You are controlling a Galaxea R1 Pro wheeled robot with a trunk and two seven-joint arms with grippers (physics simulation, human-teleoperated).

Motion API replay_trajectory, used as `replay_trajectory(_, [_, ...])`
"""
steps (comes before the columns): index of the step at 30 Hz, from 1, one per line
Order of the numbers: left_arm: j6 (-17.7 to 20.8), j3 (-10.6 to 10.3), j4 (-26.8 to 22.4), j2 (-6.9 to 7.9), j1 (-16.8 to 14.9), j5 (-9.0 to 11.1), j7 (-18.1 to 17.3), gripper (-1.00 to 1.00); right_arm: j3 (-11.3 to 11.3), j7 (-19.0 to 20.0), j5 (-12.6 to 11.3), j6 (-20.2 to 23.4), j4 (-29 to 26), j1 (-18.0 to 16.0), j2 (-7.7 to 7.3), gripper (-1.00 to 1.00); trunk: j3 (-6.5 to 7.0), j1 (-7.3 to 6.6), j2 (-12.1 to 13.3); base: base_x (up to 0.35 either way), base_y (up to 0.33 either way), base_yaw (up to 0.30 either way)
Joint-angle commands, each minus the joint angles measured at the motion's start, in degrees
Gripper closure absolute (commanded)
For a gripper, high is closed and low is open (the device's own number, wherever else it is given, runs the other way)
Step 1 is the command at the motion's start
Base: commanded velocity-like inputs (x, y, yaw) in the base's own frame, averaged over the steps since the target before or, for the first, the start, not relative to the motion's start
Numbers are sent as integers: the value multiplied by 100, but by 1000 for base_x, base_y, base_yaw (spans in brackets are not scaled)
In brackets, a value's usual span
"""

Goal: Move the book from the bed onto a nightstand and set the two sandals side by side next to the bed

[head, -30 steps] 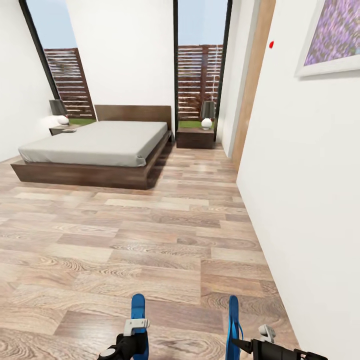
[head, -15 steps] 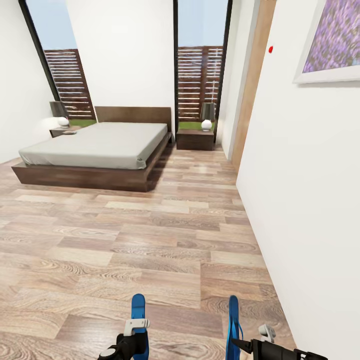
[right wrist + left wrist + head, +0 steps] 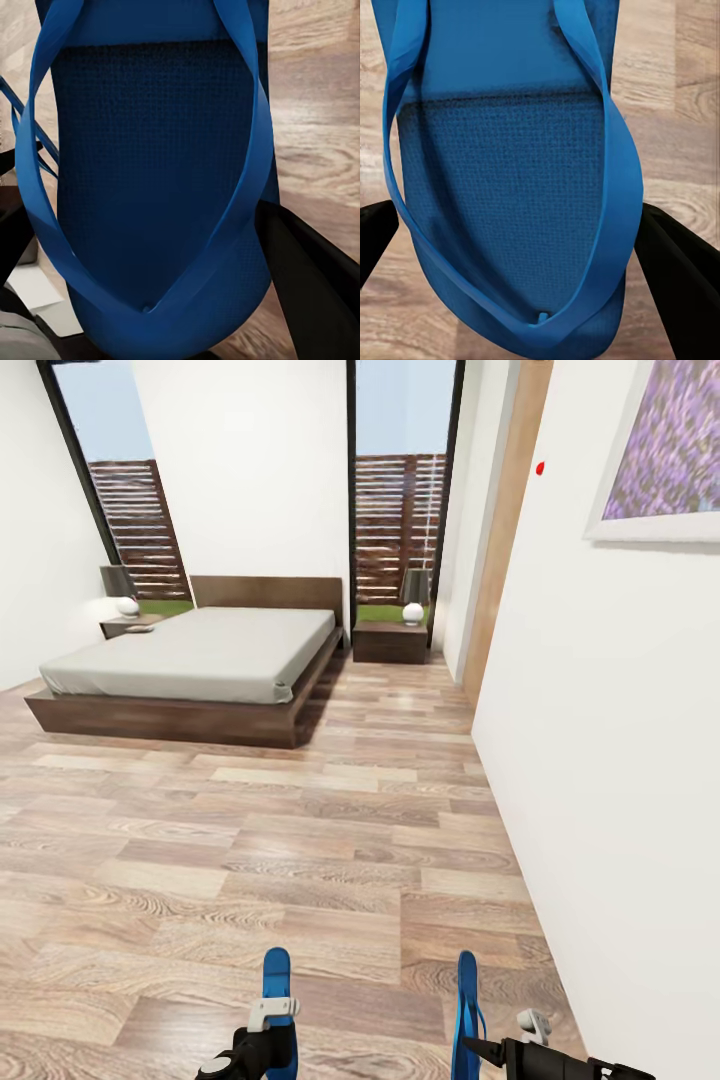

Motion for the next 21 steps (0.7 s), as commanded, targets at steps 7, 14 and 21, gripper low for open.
replay_trajectory(7, [-14,-24,3,4,-3,49,-6,100,-42,21,28,63,-4,-1,0,100,103,-133,240,0,0,0])
replay_trajectory(14, [-14,-24,3,7,-3,49,-6,100,-42,21,28,63,-4,-1,0,100,103,-133,240,6,0,0])
replay_trajectory(21, [-6,-24,3,10,-3,49,-6,100,-42,20,27,63,-3,-1,0,100,103,-133,240,259,0,0])
